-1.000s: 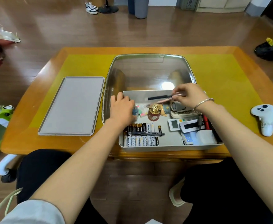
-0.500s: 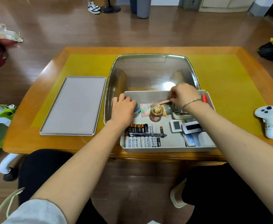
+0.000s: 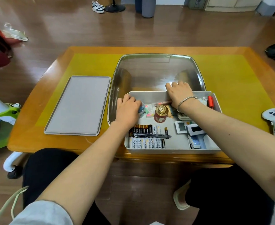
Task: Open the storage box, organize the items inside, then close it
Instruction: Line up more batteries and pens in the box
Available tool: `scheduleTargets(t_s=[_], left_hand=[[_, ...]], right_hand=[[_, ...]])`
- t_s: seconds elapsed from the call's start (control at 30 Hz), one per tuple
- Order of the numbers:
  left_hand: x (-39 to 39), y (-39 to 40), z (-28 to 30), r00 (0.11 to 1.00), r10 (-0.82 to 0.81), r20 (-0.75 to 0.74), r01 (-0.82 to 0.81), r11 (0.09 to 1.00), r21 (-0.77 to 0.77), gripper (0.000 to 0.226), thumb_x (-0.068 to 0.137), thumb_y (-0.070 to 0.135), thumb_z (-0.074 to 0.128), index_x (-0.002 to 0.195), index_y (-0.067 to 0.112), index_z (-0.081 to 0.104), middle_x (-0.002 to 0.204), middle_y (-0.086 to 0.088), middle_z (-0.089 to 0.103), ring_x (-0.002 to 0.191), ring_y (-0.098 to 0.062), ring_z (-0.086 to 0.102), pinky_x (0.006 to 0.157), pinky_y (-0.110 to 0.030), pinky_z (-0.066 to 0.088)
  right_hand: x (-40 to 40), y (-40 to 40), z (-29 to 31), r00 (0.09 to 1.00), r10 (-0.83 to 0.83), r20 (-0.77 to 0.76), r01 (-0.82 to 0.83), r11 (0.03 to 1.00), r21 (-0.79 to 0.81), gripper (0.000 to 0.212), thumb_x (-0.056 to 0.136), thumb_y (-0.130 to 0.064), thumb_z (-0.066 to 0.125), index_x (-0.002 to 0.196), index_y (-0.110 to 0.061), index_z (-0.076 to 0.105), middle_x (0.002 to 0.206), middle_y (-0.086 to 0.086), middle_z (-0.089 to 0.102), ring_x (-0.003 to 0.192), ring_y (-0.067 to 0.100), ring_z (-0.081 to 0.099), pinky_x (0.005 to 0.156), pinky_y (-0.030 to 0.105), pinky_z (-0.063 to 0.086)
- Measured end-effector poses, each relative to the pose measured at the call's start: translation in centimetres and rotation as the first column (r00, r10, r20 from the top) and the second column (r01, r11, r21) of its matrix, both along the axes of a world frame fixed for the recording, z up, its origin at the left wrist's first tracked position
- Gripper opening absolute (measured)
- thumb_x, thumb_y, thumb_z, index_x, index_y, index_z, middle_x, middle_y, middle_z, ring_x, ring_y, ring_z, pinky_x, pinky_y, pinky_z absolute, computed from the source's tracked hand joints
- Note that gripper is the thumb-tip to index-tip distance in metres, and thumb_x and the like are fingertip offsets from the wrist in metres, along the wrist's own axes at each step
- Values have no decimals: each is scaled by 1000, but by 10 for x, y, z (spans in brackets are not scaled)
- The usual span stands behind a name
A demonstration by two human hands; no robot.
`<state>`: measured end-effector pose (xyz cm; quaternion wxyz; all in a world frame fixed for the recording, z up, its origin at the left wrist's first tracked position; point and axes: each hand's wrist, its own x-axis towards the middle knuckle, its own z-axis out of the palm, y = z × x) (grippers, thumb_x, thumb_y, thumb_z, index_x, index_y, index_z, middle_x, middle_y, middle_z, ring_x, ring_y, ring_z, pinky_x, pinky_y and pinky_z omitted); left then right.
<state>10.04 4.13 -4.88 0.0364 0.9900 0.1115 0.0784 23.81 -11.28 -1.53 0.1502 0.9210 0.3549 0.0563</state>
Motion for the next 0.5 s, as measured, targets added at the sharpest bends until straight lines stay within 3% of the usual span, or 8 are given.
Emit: scheduleTargets(t_s=[0.13,0.3,0.43,0.5], left_hand=[[-1,-1,1,1000,6,3,-6,1000,-1,28,90,24,61,118,22,61,117,-1,60,116,-23,38,87,-37,27],[-1,-1,1,1000,6,2,-6,1000,-6,29,89,24,62,118,21,60,118,-2,60,116,-23,38,87,-37,28],[-1,-1,2,1000,0,-2,0,1000,-6,27,89,22,62,116,21,61,116,-2,60,115,-24,38,86,-36,27],[-1,-1,2,1000,-5,-5,5,1000,-7,27,88,21,62,116,21,61,117,-2,60,116,-24,38,86,-37,27]], right_hand=[[0,-9,-1,998,23,55,-26,999,45,29,81,-5,51,108,-9,43,102,12,63,96,33,56,74,36,39],[0,-8,9,994,102,36,-102,995,10,22,85,-3,51,103,-6,63,99,12,63,93,32,60,74,35,41],[-2,-24,24,997,57,-58,-41,969,243,25,88,-3,50,107,-4,66,104,17,58,92,38,59,76,40,48],[-9,-34,32,982,119,-145,-58,926,372,21,89,-10,56,105,-8,69,102,15,61,92,37,58,79,43,48]])
